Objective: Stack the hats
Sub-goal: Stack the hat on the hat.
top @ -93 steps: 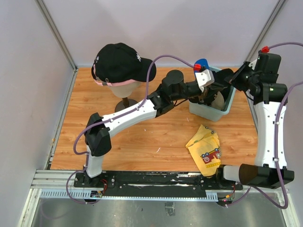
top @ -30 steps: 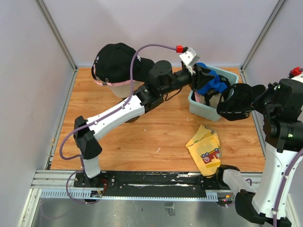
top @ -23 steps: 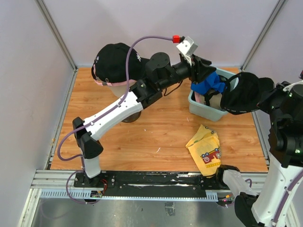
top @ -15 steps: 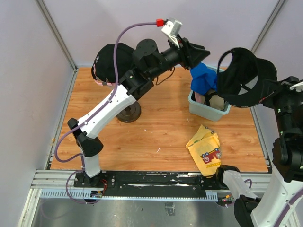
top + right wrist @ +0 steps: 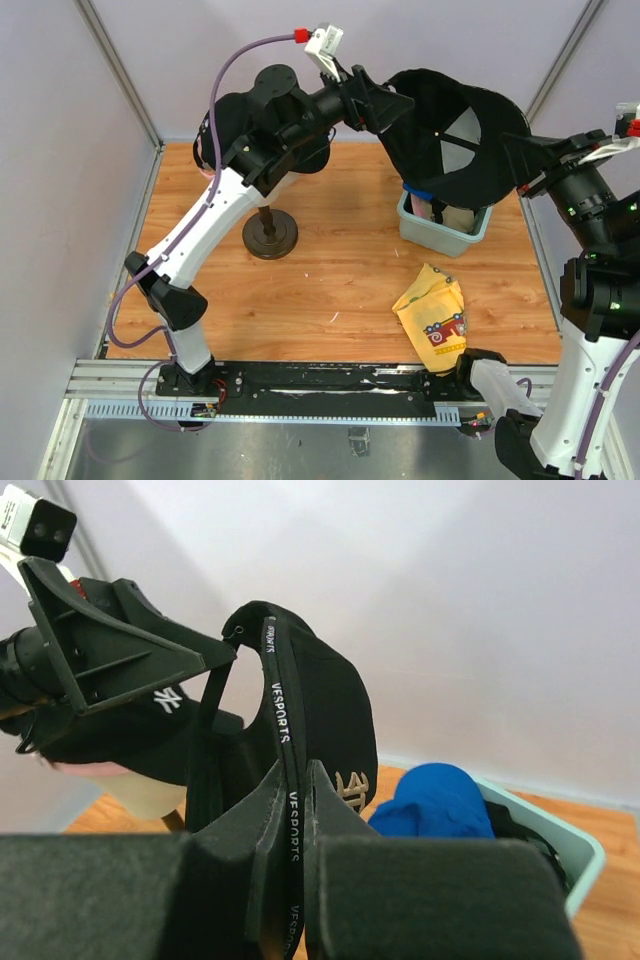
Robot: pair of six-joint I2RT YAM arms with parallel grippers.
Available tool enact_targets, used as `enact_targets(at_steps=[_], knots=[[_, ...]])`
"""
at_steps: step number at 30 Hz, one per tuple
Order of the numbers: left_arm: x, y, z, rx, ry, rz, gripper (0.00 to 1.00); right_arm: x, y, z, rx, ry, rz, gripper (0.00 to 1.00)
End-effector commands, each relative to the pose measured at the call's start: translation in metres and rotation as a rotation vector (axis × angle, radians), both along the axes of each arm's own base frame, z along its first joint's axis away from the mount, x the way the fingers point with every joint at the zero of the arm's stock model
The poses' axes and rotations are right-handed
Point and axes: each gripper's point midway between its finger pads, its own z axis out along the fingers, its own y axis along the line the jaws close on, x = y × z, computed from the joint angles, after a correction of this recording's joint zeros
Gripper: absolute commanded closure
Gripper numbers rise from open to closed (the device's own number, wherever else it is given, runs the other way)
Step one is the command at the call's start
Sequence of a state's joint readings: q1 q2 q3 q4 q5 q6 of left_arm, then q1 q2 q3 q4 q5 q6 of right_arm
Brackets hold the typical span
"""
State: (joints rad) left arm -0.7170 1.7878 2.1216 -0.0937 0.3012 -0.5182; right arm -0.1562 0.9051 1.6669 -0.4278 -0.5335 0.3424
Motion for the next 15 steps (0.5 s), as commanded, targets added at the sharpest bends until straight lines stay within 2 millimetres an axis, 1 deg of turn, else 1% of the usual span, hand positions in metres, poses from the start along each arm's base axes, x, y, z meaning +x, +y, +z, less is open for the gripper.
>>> enact_targets(at_steps=[1, 3, 6, 9, 12, 15], knots=[[-0.024, 0.027, 0.036, -0.011, -0.130, -0.015, 0.20, -0.013, 0.019, 0.030, -0.053, -0.133, 0.120, 0.99], [-0.025, 0.035, 0.039, -0.003, -0.159, 0.016, 0.19, -0.013, 0.022, 0.032, -0.062, -0.140, 0.147, 0.99], [-0.019, 0.047, 0.041, 0.037, -0.191, 0.097, 0.18, -0.015, 0.029, 0.035, -0.073, -0.144, 0.195, 0.99], [-0.017, 0.063, 0.047, 0.066, -0.239, 0.178, 0.18, -0.014, 0.033, 0.037, -0.084, -0.144, 0.222, 0.99], [-0.023, 0.071, 0.052, 0.084, -0.291, 0.193, 0.19, -0.015, 0.037, 0.038, -0.096, -0.147, 0.250, 0.99], [-0.035, 0.077, 0.062, 0.078, -0.335, 0.184, 0.21, -0.012, 0.037, 0.036, -0.097, -0.136, 0.249, 0.99]])
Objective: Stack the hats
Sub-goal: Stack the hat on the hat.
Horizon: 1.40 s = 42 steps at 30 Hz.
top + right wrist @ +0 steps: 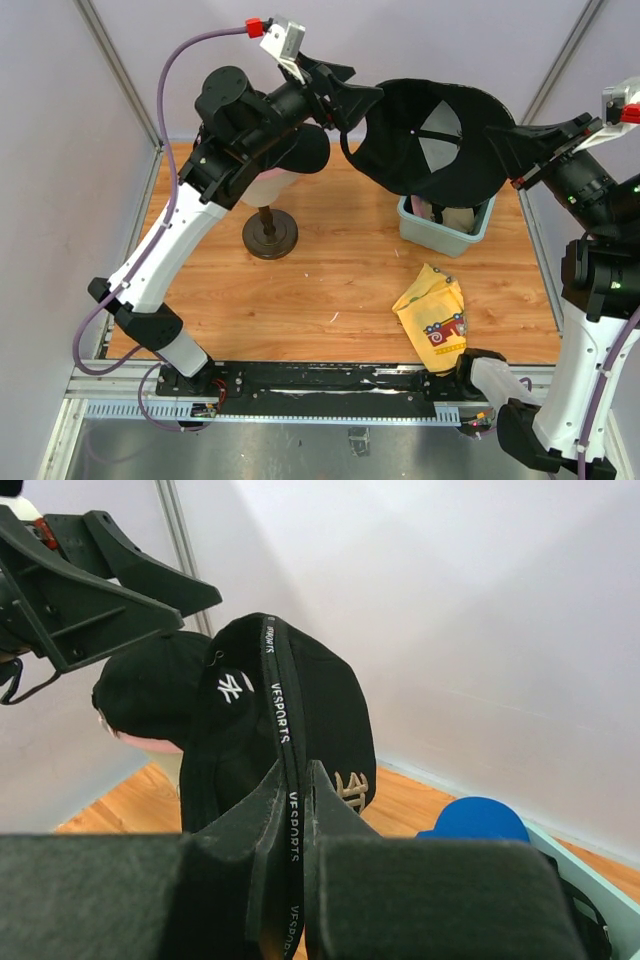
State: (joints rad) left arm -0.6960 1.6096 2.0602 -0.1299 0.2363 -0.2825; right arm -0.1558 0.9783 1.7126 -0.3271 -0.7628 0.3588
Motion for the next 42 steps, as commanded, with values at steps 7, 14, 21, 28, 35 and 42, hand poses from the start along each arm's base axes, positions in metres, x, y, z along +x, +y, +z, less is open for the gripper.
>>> enact_targets(at_steps=[7, 14, 21, 28, 35, 42], knots=[[-0.026, 0.014, 0.013, 0.077, -0.181, -0.019, 0.21, -0.019, 0.016, 0.027, -0.034, -0.116, 0.106, 0.99], [-0.033, -0.008, 0.010, 0.171, -0.254, -0.023, 0.20, -0.032, 0.031, 0.037, -0.051, -0.143, 0.205, 0.99], [-0.029, -0.015, 0.007, 0.244, -0.305, 0.054, 0.26, -0.043, 0.042, 0.042, -0.073, -0.161, 0.289, 0.99], [-0.031, -0.015, -0.002, 0.292, -0.361, 0.095, 0.78, -0.049, 0.049, 0.050, -0.087, -0.178, 0.344, 0.99], [-0.034, -0.005, 0.007, 0.290, -0.415, 0.180, 1.00, -0.050, 0.053, 0.055, -0.093, -0.191, 0.368, 0.99], [-0.050, 0.048, 0.048, 0.102, -0.498, 0.441, 0.99, -0.024, 0.033, 0.047, -0.032, -0.147, 0.201, 0.75]])
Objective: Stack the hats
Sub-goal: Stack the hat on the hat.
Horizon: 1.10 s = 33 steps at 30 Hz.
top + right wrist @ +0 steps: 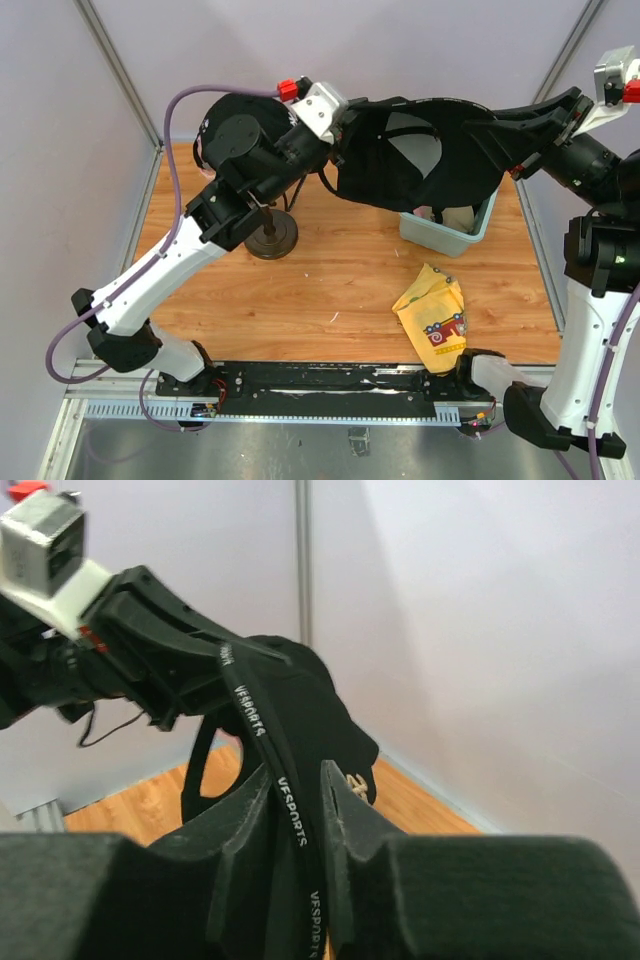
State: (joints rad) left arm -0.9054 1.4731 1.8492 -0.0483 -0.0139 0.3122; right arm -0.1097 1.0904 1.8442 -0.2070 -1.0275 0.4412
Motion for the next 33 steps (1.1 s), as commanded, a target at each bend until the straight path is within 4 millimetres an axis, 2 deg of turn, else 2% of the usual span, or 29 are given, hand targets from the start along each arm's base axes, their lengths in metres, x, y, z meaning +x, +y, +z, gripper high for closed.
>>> enact_targets(at_steps=[1, 5, 10, 13, 17, 21, 26, 33], knots=[[-0.017, 0.058, 0.064, -0.221, -0.175, 0.201, 1.00, 0.002, -0.012, 0.018, 0.060, -0.062, -0.131, 0.72], [-0.031, 0.073, 0.076, -0.270, -0.274, 0.316, 1.00, 0.016, -0.021, 0.022, 0.157, 0.004, -0.187, 0.54], [-0.041, 0.092, 0.083, -0.343, -0.368, 0.474, 0.99, 0.035, -0.033, 0.014, 0.300, 0.123, -0.247, 0.48], [-0.046, 0.099, 0.084, -0.366, -0.439, 0.550, 1.00, 0.049, -0.039, 0.003, 0.440, 0.238, -0.265, 0.46], [-0.053, 0.103, 0.084, -0.372, -0.552, 0.657, 1.00, 0.059, -0.037, -0.005, 0.647, 0.386, -0.185, 0.44], [-0.053, 0.096, 0.084, -0.351, -0.622, 0.701, 1.00, 0.064, -0.030, -0.011, 0.858, 0.559, -0.047, 0.42], [-0.054, 0.090, 0.089, -0.380, -0.655, 0.699, 1.00, 0.060, -0.004, -0.027, 0.967, 0.741, 0.070, 0.41], [-0.056, 0.082, 0.088, -0.425, -0.693, 0.690, 1.00, 0.041, 0.062, -0.044, 0.987, 0.950, 0.211, 0.39]])
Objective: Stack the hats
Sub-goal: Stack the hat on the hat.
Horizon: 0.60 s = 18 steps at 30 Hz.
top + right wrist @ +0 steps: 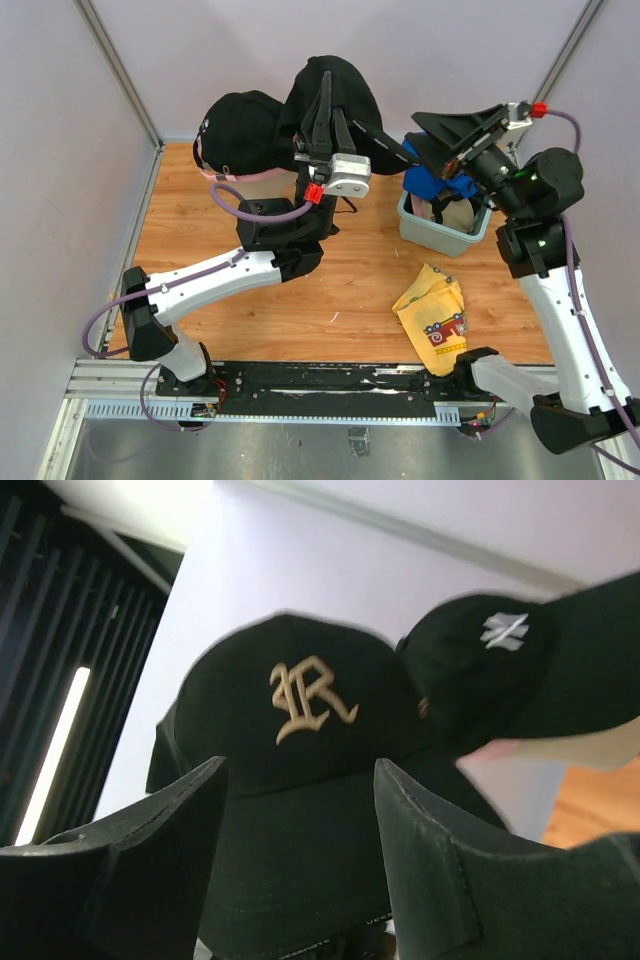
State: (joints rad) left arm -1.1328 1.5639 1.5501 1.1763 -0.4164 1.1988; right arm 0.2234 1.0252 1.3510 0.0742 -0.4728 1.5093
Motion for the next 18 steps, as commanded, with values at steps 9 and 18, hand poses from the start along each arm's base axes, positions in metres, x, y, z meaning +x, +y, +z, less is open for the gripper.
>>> enact_targets(at_steps=[9, 18], knots=[[-0.024, 0.029, 0.028, -0.135, -0.165, 0.005, 0.99, -0.053, 0.011, -0.023, 0.085, 0.172, 0.009, 0.35], [-0.028, 0.027, 0.031, -0.135, -0.188, -0.013, 0.99, -0.067, 0.027, -0.037, 0.116, 0.243, 0.080, 0.32]])
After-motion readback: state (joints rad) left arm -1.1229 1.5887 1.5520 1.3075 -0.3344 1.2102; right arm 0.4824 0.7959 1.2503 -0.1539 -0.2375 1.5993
